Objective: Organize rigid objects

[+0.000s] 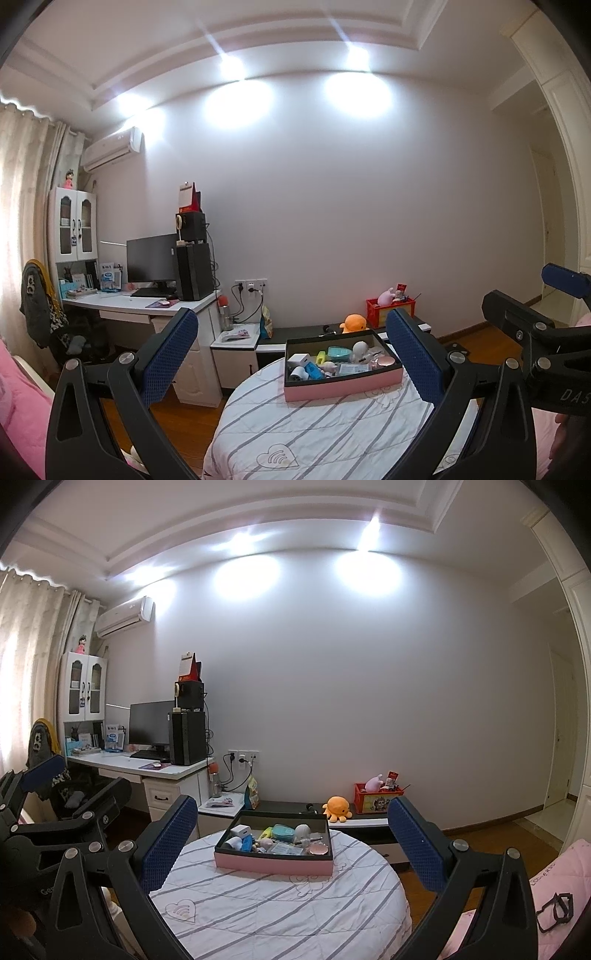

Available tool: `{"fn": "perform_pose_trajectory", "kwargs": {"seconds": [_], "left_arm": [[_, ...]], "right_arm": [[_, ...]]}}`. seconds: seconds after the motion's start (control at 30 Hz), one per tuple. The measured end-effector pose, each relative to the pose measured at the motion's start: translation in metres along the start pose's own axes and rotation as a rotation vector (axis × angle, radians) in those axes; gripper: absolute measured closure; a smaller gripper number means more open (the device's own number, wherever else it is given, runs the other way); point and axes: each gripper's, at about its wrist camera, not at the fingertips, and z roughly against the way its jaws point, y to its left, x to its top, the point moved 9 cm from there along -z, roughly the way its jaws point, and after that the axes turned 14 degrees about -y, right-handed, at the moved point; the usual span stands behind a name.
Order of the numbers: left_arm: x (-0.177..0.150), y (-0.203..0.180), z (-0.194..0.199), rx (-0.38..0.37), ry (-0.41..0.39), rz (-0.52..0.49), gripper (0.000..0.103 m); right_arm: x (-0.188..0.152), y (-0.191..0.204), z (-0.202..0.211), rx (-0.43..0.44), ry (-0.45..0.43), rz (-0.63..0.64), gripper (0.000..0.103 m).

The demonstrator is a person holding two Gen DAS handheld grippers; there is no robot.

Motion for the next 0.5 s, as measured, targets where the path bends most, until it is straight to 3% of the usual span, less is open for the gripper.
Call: {"fn": "perform_pose_trajectory", "kwargs": {"seconds": [0.5], "left_arm": [[-0.0044,0.0011,-0.0014,0.003,0.010,-0.002,0.000]], "right_arm": [[-0.0019,0.0012,0.0019,-0.002,0.003,0.008,0.000]]}}
